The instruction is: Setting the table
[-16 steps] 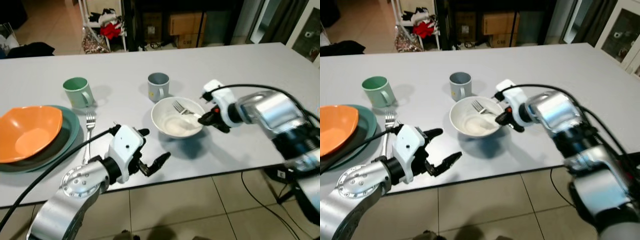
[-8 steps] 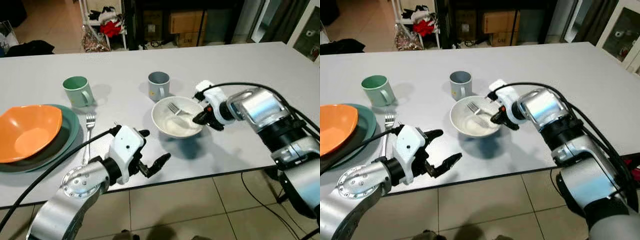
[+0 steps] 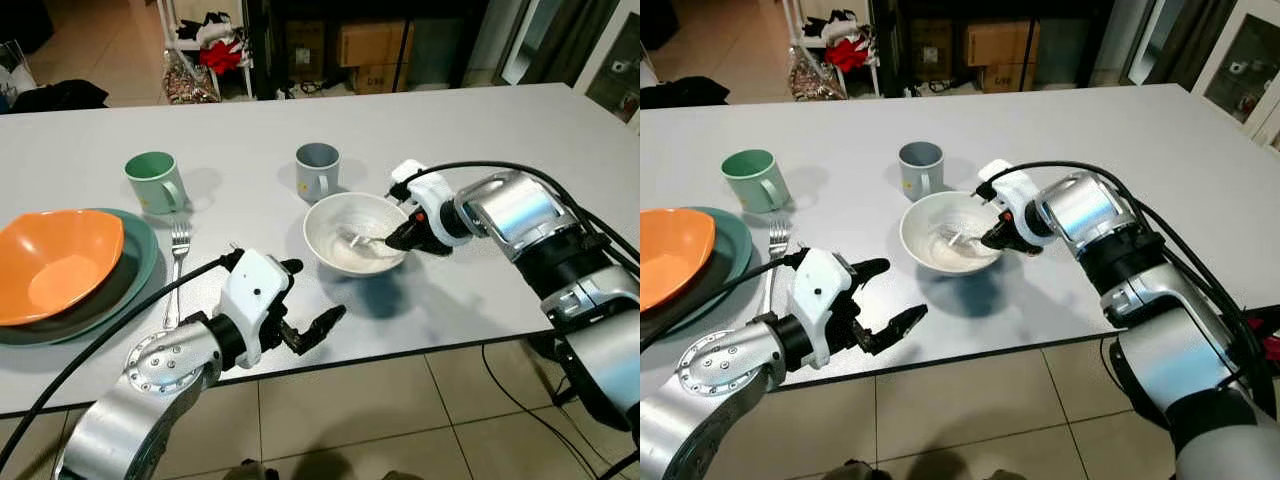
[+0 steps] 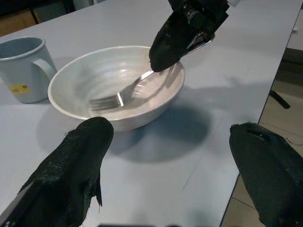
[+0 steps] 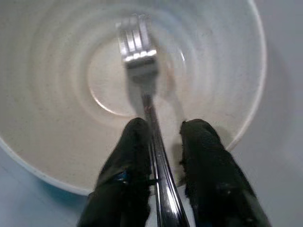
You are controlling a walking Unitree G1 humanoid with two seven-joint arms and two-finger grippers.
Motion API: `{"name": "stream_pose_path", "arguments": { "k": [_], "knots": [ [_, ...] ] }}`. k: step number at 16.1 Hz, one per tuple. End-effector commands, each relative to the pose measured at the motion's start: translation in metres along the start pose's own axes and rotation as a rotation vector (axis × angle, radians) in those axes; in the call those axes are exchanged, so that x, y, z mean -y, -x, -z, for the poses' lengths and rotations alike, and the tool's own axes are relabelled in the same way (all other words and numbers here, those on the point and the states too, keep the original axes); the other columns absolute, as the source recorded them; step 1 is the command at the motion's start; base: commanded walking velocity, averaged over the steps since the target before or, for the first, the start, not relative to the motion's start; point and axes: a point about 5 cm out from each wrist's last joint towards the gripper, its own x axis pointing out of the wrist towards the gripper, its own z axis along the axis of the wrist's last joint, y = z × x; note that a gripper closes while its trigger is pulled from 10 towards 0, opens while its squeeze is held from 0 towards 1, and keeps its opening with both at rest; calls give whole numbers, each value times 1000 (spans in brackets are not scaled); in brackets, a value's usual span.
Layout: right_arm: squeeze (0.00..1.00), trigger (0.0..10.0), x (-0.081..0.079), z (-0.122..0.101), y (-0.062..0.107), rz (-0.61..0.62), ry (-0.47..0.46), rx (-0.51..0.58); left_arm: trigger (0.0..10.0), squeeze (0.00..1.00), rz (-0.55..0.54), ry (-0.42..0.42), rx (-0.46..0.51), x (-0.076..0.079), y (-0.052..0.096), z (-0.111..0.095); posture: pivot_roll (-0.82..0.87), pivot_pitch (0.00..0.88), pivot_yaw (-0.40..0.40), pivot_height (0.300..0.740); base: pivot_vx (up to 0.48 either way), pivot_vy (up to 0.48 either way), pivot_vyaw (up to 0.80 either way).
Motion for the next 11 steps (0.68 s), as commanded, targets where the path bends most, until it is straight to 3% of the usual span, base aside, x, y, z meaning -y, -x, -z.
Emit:
{"name": "stream_pose_path", "arguments": {
  "k": [1, 3, 4, 5, 6, 7, 8, 10, 11],
  "knots": [
    [784, 10000, 2, -10, 6, -3, 12, 30, 10000, 0, -3, -15, 20, 0, 1, -6, -72, 29, 4, 740, 0, 0, 0],
    [784, 10000, 4, -14, 12, -1, 20, 52, 10000, 0, -10, -17, 26, -1, 1, -7, -69, 27, 4, 740, 0, 0, 0],
    [780, 10000, 7, -18, 22, 11, 19, 90, 10000, 0, -29, -7, 44, -2, 3, -10, -59, 26, -2, 740, 0, 0, 0],
    [702, 10000, 7, -23, 38, 3, 25, 172, 10000, 0, -69, 0, 72, -5, 5, -13, -53, 29, -4, 740, 0, 0, 0],
    [0, 10000, 4, -27, 52, -18, 28, 294, 10000, 0, -132, -1, 96, -9, 7, -16, -51, 29, -3, 740, 0, 0, 0],
    [0, 10000, 1, -29, 60, -27, 23, 400, 10000, 0, -187, 1, 112, -13, 9, -17, -51, 27, 5, 740, 0, 0, 0],
    [0, 10000, -5, -28, 74, 18, 46, 606, 10000, 0, -315, 24, 140, -22, 14, -18, -58, 25, 19, 740, 0, 0, 0],
    [0, 10000, -32, -6, 79, 15, -116, 788, 10000, 0, -582, 22, 171, -35, 30, -19, -70, 18, 44, 740, 0, 0, 0],
    [0, 10000, -42, -3, 80, -2, -134, 848, 10000, 0, -608, 38, 168, -34, 32, -18, -70, 18, 47, 740, 0, 0, 0]
  ]
}}
